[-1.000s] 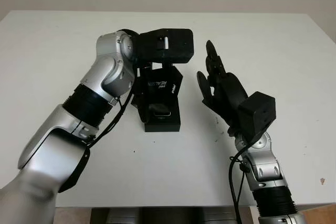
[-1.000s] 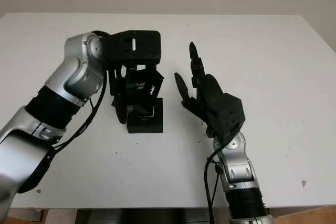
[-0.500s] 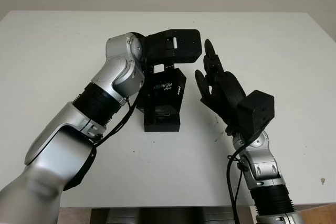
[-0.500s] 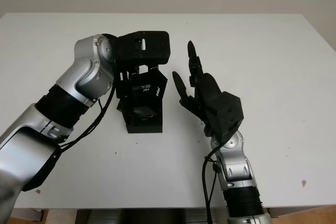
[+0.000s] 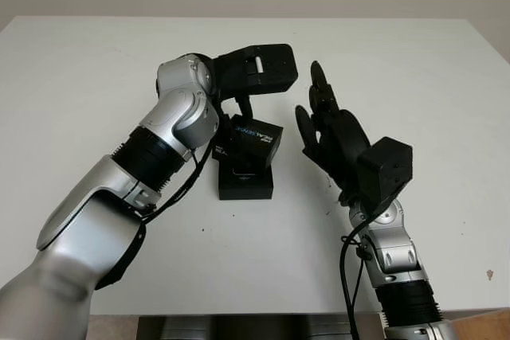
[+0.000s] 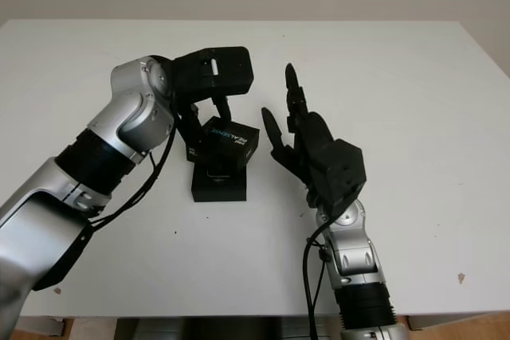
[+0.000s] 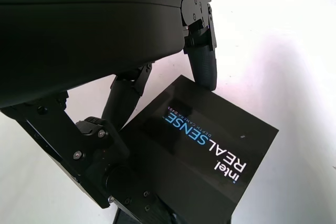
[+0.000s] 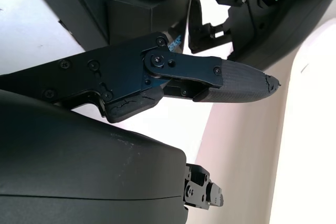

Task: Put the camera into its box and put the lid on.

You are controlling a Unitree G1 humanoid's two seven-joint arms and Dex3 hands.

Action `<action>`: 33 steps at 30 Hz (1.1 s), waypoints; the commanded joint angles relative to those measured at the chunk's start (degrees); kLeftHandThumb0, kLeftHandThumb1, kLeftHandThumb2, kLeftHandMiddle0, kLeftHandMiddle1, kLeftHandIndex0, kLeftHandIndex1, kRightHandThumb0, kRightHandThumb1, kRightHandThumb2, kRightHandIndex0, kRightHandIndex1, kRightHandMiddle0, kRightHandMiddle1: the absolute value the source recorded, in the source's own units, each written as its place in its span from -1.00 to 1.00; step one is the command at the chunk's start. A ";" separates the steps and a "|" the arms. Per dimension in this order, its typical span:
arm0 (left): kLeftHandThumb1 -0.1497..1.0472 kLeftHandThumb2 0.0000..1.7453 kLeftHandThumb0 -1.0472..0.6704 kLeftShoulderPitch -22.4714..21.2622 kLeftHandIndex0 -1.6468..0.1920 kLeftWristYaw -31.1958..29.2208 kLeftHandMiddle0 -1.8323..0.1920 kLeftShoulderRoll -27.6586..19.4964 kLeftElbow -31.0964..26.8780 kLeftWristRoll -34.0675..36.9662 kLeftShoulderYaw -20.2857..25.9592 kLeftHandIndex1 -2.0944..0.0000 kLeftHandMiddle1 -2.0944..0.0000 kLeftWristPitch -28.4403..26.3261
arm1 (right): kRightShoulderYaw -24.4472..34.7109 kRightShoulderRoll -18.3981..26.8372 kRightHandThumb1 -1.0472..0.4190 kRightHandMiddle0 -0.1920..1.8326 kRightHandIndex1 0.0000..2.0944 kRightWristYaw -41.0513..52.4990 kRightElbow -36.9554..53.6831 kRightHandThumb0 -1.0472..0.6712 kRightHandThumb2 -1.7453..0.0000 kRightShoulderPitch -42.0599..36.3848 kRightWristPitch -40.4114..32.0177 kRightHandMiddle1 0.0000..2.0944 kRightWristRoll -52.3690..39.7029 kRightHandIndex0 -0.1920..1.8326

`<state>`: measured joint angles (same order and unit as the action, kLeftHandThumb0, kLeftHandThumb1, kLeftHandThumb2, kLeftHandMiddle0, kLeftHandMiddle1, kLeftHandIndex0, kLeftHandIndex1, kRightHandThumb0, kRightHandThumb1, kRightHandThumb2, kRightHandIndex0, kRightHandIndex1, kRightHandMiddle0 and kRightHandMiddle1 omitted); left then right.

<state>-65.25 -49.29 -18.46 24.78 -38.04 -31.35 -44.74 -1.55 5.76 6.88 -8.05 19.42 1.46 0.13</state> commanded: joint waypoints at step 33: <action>1.00 -0.71 -0.06 -1.41 0.73 -9.53 0.10 -4.88 -12.04 0.60 -2.29 -0.88 -1.00 -5.07 | 2.95 -0.34 -1.00 -1.00 -1.00 -2.94 -5.74 -0.72 0.36 5.95 5.30 -1.00 -0.10 -1.00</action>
<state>-65.45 -57.92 -22.88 14.24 -37.75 -33.96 -48.96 1.47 5.46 4.10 -13.24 24.33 5.66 -0.30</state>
